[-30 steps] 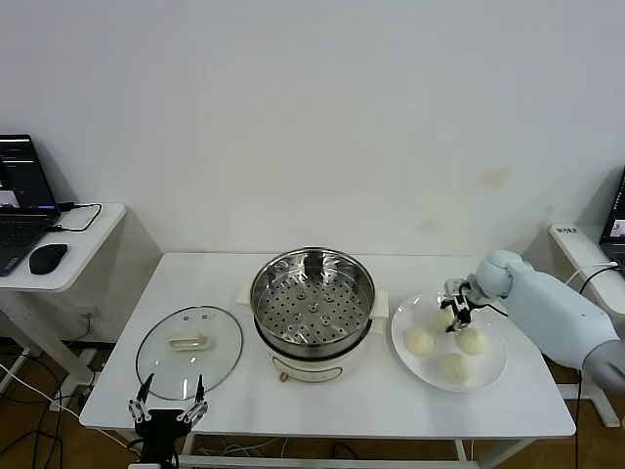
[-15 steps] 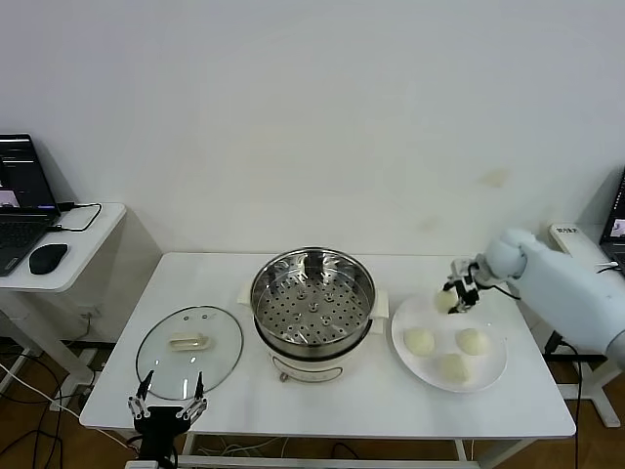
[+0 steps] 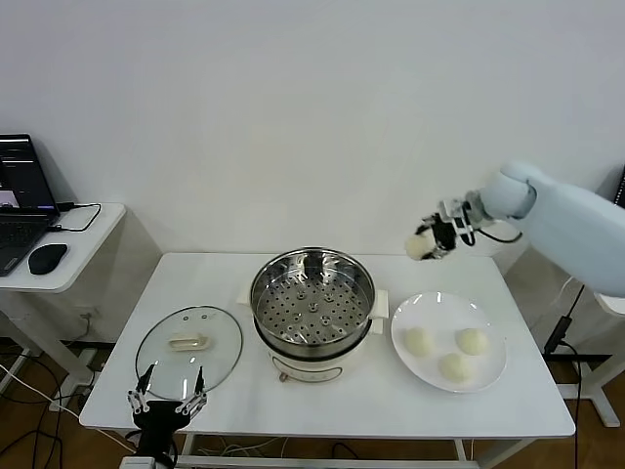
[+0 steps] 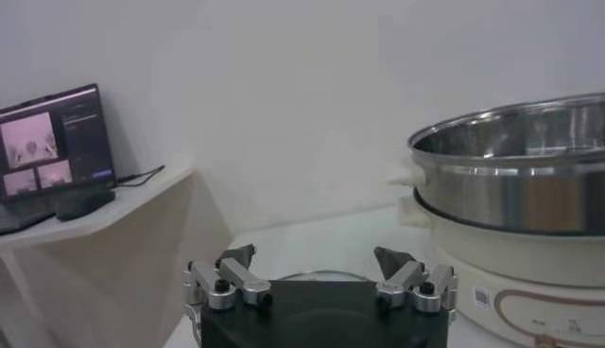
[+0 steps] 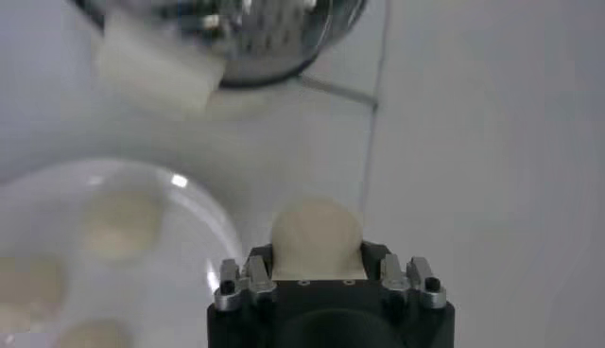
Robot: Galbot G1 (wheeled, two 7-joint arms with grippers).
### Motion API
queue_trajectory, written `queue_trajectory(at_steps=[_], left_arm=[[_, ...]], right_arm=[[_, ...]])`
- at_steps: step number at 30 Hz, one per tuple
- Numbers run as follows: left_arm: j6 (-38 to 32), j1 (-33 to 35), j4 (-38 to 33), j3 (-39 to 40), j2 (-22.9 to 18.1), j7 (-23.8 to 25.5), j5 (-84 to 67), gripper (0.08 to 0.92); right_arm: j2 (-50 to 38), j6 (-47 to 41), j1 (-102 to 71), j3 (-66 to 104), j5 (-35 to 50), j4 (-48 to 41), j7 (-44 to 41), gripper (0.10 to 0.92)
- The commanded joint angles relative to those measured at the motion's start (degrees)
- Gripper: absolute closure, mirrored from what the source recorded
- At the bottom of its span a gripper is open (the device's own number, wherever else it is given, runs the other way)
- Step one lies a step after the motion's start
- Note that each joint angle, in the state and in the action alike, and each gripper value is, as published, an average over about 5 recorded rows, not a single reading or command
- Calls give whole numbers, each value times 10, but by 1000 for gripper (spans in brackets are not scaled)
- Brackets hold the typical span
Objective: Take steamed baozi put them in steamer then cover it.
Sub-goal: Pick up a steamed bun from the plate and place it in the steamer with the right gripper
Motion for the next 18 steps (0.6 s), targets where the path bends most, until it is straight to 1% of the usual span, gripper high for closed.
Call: queue_trajectory(at_steps=[1,10,18], left_arm=[[-1,1,0,-4,-1,0,-1,177],[-1,0,-10,-13,-12,-1,-1,177],[-1,1,-9,-22,-13,-1,-3,177]], right_arm=[[96,35,71,-81,60,38,43,448],[217,151,30,-99,-34,-37,63,444],[249,239,-24,-100,-158,-87,60,440]])
